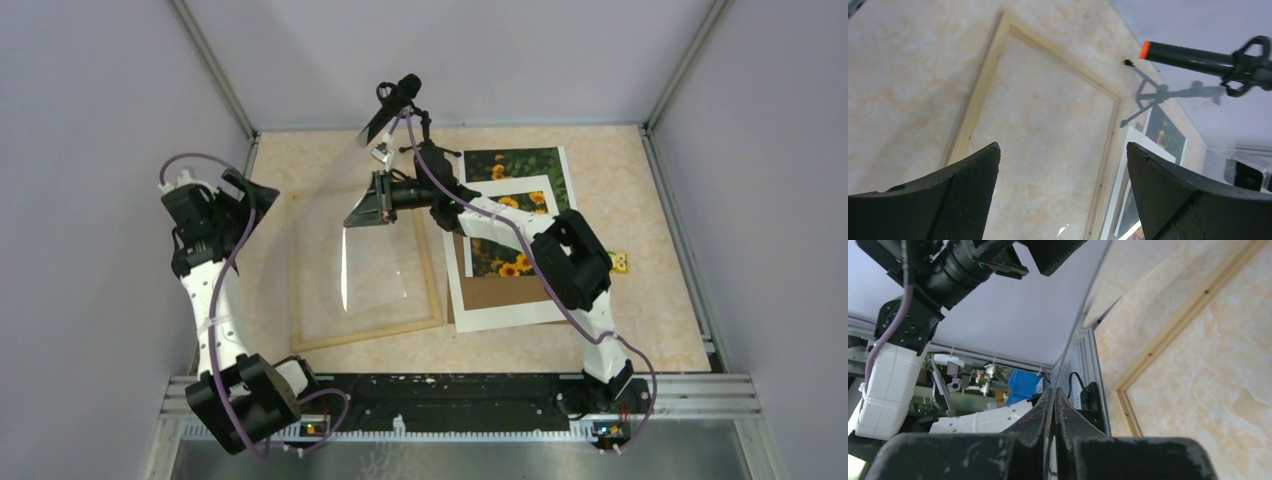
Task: Put the photo into the frame
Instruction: Place the photo frame item in the photo frame.
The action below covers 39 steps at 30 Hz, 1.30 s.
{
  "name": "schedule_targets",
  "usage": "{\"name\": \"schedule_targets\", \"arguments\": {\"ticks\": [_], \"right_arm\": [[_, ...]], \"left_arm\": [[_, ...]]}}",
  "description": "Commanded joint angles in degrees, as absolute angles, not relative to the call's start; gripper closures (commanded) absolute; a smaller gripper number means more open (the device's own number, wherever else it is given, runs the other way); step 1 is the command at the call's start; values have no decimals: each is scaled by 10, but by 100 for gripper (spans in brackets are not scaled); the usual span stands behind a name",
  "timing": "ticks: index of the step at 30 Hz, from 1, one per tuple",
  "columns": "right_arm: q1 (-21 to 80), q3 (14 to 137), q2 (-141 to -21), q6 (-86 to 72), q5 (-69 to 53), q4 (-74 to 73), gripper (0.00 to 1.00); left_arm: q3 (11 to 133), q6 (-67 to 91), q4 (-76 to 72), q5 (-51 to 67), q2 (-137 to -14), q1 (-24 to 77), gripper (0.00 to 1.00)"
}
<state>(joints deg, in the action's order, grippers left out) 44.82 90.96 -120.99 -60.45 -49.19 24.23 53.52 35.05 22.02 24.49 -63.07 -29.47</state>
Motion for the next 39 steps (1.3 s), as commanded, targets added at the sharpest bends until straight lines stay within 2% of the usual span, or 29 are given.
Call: {"name": "schedule_targets", "arguments": {"ticks": [1,8,15,29,39], "right_arm": [[468,988,-1220,-595,-493,231,100],[466,1009,-1257,-618,-486,241,100],[439,930,-1305,-660,-468,289,100],[404,822,-1309,-635,-452,311,100],[396,803,-1304,-644,-455,324,100]], "left_arm": [[619,343,239,215,-625,-246,2],[666,319,248,227,-632,-199,1],[663,302,245,226,-639,-174,2],[673,287,236,204,-671,-142,2],[658,286,225,200,-673,-139,2]]}}
